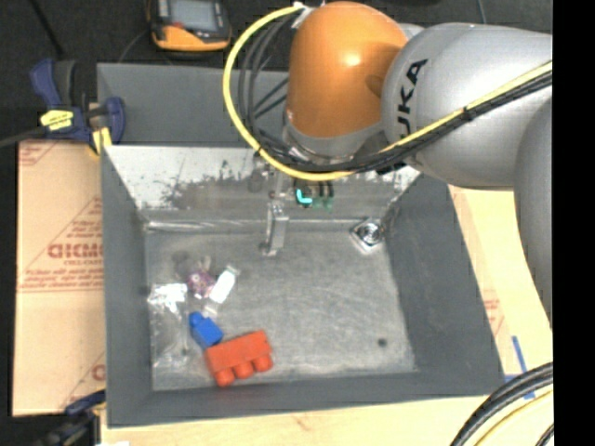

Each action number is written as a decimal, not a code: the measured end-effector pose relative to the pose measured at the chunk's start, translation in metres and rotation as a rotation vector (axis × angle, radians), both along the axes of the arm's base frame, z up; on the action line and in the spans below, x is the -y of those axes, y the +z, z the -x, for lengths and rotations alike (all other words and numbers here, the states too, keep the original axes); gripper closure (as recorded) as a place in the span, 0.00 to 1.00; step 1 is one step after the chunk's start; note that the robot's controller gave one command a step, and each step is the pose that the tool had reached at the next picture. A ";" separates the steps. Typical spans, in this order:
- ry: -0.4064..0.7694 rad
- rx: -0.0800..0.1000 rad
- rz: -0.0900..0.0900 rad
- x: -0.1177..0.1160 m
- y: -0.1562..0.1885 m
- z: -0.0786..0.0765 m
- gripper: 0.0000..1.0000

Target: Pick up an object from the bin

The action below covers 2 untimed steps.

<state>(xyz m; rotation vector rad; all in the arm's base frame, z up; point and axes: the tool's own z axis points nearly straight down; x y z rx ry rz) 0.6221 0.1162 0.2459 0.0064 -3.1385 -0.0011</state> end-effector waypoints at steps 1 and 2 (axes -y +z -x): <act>-0.228 -0.003 -0.003 -0.051 -0.175 0.022 0.00; -0.370 0.003 0.000 -0.045 -0.144 0.034 0.00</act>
Offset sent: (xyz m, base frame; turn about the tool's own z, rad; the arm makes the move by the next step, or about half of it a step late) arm -0.0214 0.0481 -0.1759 0.2321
